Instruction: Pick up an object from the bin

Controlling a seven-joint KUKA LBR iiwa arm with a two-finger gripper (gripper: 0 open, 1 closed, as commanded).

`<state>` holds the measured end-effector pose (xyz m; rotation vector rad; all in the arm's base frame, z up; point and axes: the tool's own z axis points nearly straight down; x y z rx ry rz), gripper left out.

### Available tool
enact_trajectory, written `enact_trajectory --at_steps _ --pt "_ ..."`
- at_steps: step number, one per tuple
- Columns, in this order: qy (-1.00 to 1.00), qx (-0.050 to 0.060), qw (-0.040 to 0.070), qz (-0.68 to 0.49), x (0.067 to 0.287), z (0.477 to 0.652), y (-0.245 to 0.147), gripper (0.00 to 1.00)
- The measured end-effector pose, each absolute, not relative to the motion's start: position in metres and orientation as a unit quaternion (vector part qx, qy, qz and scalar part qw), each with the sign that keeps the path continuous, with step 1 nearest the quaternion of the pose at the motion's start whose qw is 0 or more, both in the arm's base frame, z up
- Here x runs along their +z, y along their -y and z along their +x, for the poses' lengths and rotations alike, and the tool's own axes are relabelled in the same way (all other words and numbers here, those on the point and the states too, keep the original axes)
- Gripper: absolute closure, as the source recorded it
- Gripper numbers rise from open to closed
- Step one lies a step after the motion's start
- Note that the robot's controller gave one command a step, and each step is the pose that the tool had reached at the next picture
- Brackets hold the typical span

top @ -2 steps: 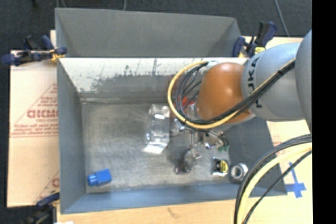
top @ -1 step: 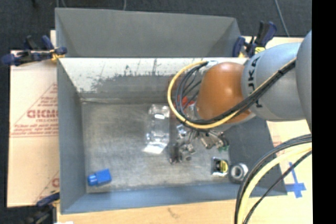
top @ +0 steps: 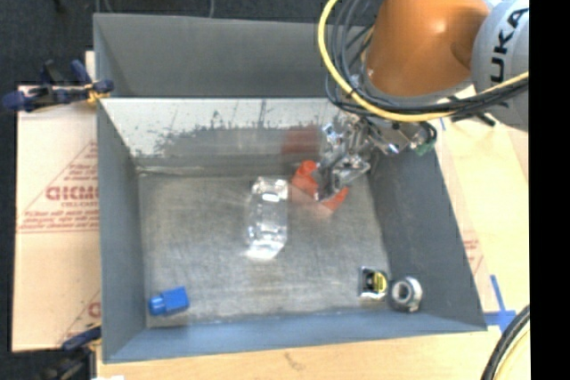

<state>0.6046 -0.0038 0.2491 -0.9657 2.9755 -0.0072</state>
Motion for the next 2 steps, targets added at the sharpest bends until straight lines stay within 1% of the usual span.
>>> enact_trajectory --at_steps 1,2 --pt "-0.887 -0.001 0.003 -0.462 0.248 0.601 -0.013 1.0" --pt "-0.823 0.0 0.0 -0.568 0.22 0.605 -0.024 1.0"
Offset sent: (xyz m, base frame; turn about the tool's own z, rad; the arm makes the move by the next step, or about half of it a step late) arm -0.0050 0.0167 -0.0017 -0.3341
